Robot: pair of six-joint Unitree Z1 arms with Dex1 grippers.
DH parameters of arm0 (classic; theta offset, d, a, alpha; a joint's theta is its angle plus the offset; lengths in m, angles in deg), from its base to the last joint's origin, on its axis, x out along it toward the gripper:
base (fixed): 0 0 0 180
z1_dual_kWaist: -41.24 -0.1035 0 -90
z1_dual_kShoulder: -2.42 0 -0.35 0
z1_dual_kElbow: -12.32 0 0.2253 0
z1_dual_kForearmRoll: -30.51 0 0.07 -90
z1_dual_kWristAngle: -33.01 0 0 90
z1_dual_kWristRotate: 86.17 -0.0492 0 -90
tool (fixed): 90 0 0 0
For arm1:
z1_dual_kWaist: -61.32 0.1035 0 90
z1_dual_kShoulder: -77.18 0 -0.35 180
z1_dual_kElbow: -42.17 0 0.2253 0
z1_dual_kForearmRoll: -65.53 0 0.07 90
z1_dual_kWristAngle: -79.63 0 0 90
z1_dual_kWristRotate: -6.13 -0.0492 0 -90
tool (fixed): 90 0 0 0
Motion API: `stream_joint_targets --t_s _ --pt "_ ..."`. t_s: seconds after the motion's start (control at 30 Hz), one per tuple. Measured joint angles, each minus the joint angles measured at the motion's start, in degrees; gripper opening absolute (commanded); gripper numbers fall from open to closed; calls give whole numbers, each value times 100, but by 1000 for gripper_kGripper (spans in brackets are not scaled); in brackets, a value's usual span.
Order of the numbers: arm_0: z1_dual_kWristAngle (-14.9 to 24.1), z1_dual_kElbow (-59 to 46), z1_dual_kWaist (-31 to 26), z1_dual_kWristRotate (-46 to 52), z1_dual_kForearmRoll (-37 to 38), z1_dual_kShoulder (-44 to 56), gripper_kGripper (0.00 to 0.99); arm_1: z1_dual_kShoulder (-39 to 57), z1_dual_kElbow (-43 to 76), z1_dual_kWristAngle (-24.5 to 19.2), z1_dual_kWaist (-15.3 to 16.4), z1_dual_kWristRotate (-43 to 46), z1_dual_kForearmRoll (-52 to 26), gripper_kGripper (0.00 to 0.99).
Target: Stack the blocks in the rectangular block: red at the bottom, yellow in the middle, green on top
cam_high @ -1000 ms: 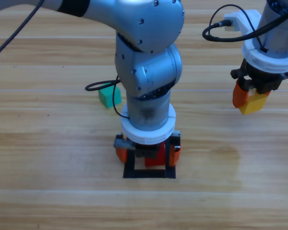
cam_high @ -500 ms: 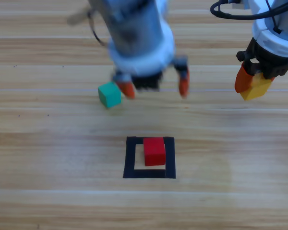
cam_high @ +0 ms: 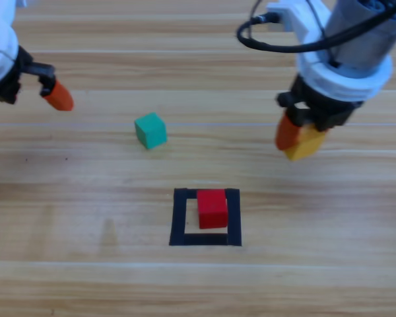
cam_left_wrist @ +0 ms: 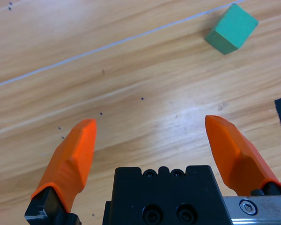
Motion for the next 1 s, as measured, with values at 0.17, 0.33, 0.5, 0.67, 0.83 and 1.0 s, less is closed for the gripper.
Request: stream_joint_targets --t_s 0.17,0.33,0.5,0.67,0.83,1.0 --pt "-221 -375 -218 -669 697 217 990 -253 -509 232 67 -418 83 163" --pt "-762 -895 -312 -1317 1484 828 990 -265 -1047 789 76 -1087 297 163" --pt "-958 -267 -484 -1464 1066 974 990 -489 -1137 825 212 -1726 302 163" --pt "-1183 -197 -697 -1502 933 990 990 -1056 -1142 825 505 -2161 318 163" --pt "-1311 -219 -1007 -1502 846 1019 990 -1420 -1165 825 731 -2316 326 163" --pt "-1522 -396 -1183 -1502 834 1208 990 -1579 -1321 728 846 -2316 392 163"
